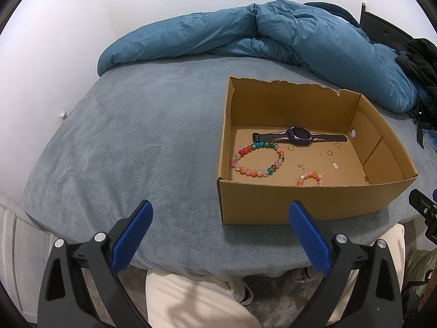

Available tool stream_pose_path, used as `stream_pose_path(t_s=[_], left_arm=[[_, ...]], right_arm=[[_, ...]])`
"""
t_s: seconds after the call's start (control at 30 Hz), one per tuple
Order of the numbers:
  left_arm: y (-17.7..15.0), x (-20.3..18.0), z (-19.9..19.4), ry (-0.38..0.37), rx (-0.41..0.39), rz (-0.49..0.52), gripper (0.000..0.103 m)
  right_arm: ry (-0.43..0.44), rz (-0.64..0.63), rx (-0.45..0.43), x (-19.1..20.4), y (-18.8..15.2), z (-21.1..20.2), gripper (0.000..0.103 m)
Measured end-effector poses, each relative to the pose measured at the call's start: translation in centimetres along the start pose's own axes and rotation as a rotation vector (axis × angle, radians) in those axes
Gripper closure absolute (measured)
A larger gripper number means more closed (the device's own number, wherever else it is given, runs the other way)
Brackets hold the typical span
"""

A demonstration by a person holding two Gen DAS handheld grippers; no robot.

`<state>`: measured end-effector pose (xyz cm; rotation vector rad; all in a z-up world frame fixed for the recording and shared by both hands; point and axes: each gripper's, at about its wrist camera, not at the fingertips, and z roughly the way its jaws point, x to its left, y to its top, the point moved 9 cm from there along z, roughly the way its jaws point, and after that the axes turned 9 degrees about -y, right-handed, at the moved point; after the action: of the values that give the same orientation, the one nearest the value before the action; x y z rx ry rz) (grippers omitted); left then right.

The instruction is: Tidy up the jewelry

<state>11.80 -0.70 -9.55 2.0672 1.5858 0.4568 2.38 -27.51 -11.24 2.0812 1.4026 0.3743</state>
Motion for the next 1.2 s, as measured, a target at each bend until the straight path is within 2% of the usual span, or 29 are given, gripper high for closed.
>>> stream_pose_path(t_s=[1.2], left_arm=[[0.01, 0.02, -0.04, 0.000, 0.000, 0.000, 0.006]], right_arm=[[0.004, -0.012, -0.002, 0.63, 0.15, -0.06, 0.008]])
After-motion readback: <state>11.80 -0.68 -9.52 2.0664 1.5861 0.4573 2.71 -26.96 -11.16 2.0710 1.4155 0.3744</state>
